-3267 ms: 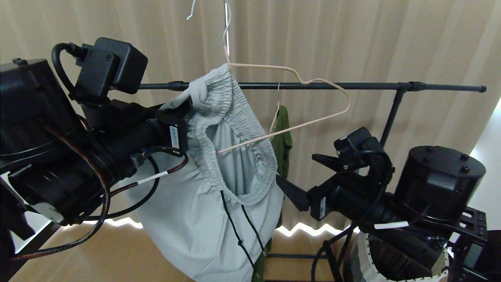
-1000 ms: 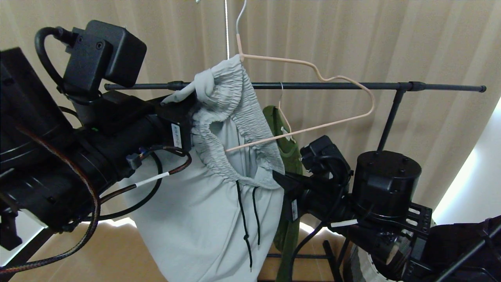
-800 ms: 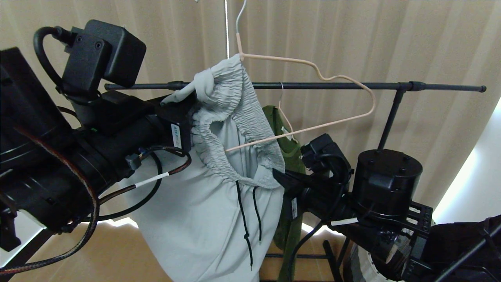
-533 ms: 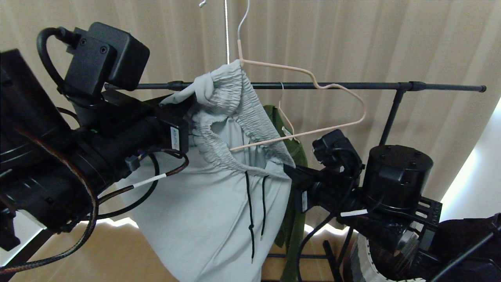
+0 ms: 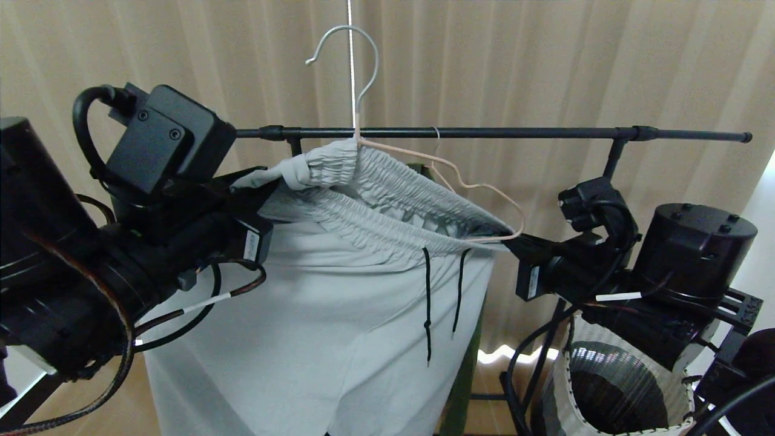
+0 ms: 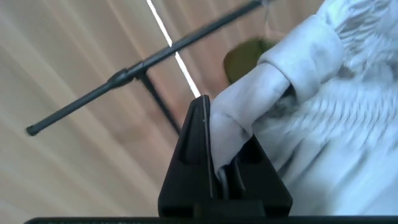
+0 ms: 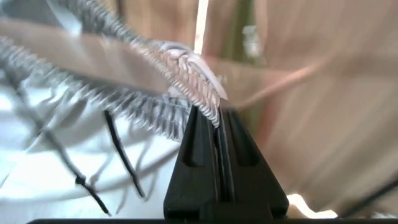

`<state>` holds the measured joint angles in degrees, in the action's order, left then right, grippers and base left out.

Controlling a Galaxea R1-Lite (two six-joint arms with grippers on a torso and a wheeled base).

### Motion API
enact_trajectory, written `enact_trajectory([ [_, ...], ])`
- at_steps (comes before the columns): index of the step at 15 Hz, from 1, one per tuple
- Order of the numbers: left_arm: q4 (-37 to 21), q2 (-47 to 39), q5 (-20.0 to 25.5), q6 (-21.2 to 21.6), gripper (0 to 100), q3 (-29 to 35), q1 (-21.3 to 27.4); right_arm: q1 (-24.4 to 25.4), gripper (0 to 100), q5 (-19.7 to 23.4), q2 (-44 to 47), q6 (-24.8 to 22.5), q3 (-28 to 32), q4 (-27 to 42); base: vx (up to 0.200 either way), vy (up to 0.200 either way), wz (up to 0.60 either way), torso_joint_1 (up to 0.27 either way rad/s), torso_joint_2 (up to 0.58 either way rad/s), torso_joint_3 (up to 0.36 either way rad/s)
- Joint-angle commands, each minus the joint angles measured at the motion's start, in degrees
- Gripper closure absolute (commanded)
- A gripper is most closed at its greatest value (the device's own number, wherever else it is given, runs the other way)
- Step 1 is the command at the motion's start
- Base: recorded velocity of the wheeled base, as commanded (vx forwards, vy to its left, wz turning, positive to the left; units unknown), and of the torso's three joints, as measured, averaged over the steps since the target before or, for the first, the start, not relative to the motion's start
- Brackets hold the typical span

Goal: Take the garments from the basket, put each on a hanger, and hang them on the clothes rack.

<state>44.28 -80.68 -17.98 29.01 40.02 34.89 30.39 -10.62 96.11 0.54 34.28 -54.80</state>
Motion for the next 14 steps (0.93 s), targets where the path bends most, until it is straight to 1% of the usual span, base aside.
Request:
enact_trajectory([
  [1, 0.0, 0.5, -0.1, 0.9, 100, -1.3, -0.4, -1.7, 100, 0.0, -0.9, 0.0, 0.3, 0.0, 0.0, 0.0, 0.0, 0.0, 0.0, 0.0],
  [4, 0.0, 0.6, -0.1, 4.9, 100, -4.5, -3.3, -2.1, 100, 0.1, -1.3, 0.0, 0.3, 0.0, 0.0, 0.0, 0.0, 0.0, 0.0, 0.0],
  [9, 0.0, 0.3, -0.1, 6.0, 100, -6.5, -4.2, -2.1, 100, 0.5, -1.6, -0.1, 0.9, 0.2, 0.0, 0.0, 0.0, 0.0, 0.0, 0.0],
  [11, 0.0, 0.3, -0.1, 10.2, 100, -7.6, -6.1, -2.1, 100, 0.5, -1.9, -0.1, 1.5, 0.3, -0.2, 0.0, 0.0, 0.007, 0.0, 0.012],
  [12, 0.1, 0.2, 0.0, 11.0, 100, -7.6, -6.8, -2.1, 100, 0.5, -2.1, -0.1, 1.9, 0.9, -0.2, 0.0, 0.0, 0.002, 0.0, 0.002],
  [14, 0.1, 0.0, 0.0, 11.2, 100, -7.7, -6.8, -2.1, 100, 0.7, -2.7, -0.1, 4.5, 5.1, 0.0, 0.0, 0.0, 0.0, 0.0, 0.0],
])
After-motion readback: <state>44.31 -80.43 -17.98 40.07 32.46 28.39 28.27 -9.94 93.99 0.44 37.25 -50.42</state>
